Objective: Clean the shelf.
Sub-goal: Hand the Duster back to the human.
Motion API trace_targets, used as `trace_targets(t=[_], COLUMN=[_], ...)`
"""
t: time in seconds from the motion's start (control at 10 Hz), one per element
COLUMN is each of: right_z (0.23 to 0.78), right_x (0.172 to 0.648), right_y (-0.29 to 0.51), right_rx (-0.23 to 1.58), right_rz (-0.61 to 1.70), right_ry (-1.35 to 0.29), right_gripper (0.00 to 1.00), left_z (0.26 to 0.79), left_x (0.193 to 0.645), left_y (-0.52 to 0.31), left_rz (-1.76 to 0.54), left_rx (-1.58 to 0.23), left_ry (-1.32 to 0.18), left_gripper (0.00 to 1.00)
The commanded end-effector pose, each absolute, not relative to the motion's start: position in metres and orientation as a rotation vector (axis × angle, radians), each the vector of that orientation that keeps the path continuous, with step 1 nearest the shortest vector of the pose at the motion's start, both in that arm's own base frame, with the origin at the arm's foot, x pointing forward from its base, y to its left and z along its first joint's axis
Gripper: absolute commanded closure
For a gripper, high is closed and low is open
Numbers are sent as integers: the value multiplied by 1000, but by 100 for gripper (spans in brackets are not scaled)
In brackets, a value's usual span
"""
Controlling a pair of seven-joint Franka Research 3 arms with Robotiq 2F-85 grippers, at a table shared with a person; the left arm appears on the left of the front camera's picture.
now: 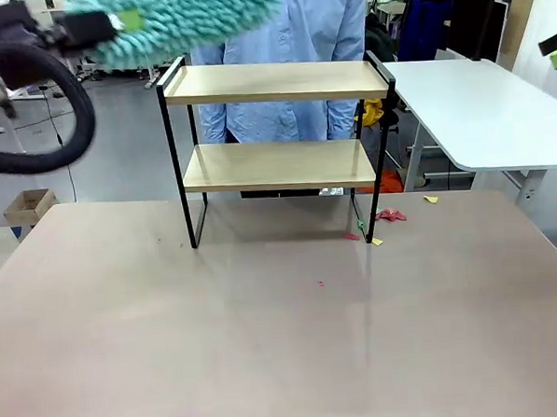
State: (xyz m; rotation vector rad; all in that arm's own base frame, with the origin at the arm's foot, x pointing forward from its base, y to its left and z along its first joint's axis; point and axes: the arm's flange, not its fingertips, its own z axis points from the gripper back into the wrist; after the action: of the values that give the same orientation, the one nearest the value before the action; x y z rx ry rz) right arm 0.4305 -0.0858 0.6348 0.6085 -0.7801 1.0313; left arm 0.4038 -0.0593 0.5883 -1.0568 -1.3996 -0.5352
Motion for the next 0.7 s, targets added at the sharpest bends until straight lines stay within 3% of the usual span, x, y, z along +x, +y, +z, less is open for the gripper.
trace_targets(t=[0.0, 0.4, 0.6], right_z=[638, 638, 638], right_x=[431, 431, 431], right_y=[-86, -86, -86], right_rx=[598, 598, 598], right_rz=[1042, 1042, 1042], right_ry=[-769, -769, -769], right_gripper=[0, 0, 0], left_z=[605, 605, 591], left_x=[397, 358, 348], left_y=[-34, 15, 18], left_rz=[-407, -115, -54], left_rx=[-898, -444, -301], left_ry=[-1461, -1502, -1499], left_gripper=[83, 83, 83])
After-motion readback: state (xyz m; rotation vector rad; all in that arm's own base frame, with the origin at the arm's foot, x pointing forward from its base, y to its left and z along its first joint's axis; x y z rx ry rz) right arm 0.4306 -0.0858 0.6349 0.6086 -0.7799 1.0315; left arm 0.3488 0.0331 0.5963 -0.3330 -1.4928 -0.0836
